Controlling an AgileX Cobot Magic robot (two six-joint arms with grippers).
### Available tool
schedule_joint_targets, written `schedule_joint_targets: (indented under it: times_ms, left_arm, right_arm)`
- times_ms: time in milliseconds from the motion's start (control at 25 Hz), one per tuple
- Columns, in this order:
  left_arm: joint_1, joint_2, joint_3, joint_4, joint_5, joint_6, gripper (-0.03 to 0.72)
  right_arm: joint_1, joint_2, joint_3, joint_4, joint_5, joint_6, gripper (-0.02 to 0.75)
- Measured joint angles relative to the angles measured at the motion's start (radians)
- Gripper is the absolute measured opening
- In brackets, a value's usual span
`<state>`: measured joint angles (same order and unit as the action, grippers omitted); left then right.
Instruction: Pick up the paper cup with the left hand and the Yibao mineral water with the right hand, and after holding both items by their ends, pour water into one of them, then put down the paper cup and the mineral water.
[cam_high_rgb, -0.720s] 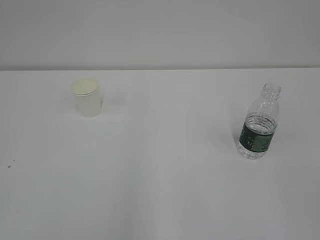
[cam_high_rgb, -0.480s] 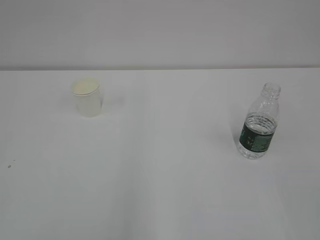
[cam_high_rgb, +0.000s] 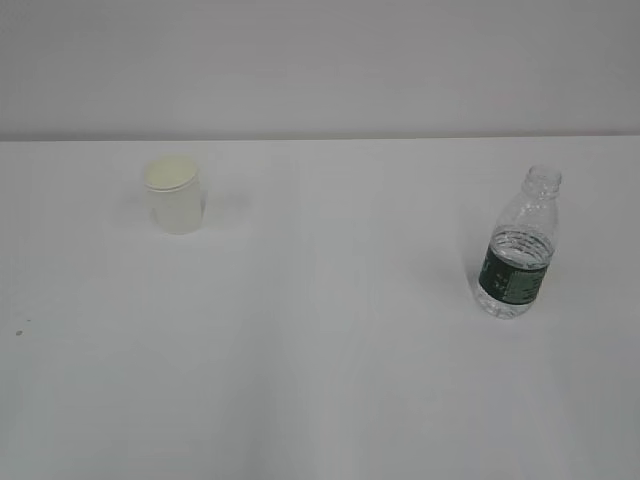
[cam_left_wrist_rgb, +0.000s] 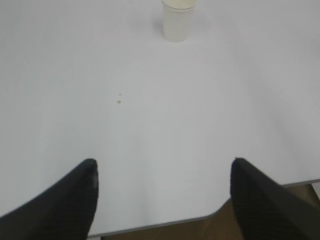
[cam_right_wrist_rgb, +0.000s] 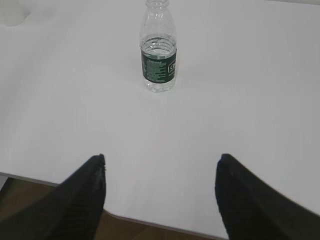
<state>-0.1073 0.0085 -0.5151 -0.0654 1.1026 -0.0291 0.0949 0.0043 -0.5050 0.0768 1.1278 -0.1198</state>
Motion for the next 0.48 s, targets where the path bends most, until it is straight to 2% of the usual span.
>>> schedule_joint_targets:
  times_ms: [480]
  left_arm:
    - [0.0,0.0,0.0,-0.002,0.0,0.0,0.593]
  right_arm:
    - [0.0,0.0,0.0,0.0,0.0,0.0,0.518]
